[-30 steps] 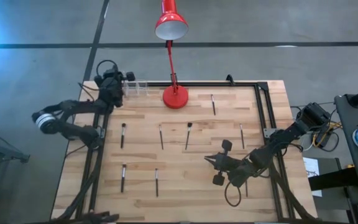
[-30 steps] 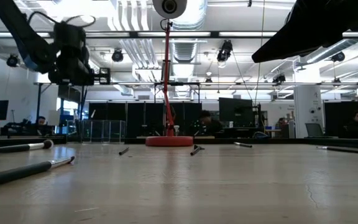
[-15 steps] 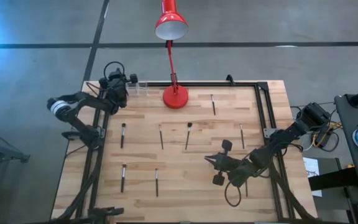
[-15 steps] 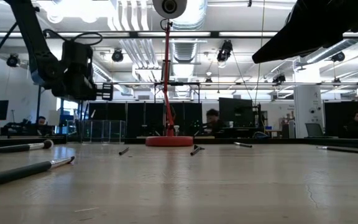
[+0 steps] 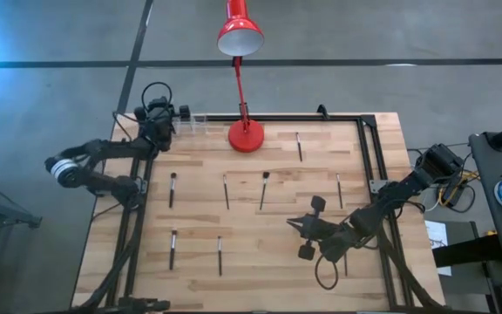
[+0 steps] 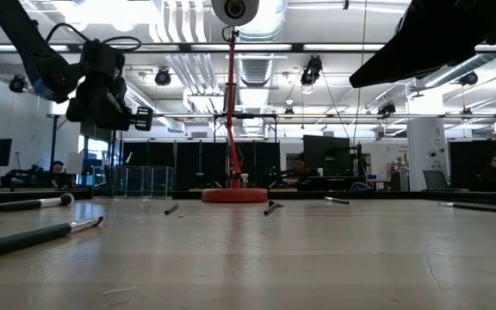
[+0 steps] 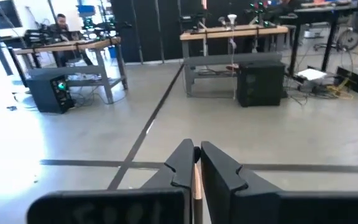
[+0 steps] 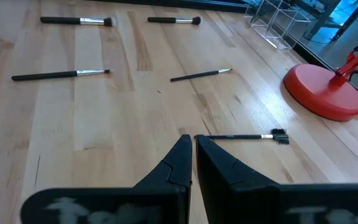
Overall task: Pick & Place Makeup Supplies
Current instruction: Put the makeup brush into the transparent organizer
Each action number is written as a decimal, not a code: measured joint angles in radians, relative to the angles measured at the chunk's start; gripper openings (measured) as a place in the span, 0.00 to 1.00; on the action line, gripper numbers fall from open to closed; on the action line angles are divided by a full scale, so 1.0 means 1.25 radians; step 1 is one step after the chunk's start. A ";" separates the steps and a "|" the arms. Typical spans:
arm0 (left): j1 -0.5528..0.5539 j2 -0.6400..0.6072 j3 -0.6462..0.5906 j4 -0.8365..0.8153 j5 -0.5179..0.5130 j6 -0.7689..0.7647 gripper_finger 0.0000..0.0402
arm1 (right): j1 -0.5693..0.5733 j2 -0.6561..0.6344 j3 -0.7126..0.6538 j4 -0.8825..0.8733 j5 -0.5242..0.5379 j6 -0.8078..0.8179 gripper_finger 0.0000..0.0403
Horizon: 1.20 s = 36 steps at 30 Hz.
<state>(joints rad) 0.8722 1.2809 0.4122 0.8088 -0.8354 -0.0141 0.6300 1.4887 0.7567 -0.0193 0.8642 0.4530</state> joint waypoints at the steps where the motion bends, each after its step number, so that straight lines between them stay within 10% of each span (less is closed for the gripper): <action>1: 0.000 -0.012 0.000 -0.022 0.008 -0.001 0.05 | 0.000 0.000 0.000 0.000 0.000 0.000 0.04; 36: 0.093 -0.048 0.294 -0.846 0.300 -0.202 0.05 | 0.000 0.000 0.000 0.000 0.000 0.000 0.04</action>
<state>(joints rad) 0.9886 1.2205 0.7802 -0.2492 -0.4601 -0.2660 0.6300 1.4887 0.7567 -0.0193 0.8640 0.4530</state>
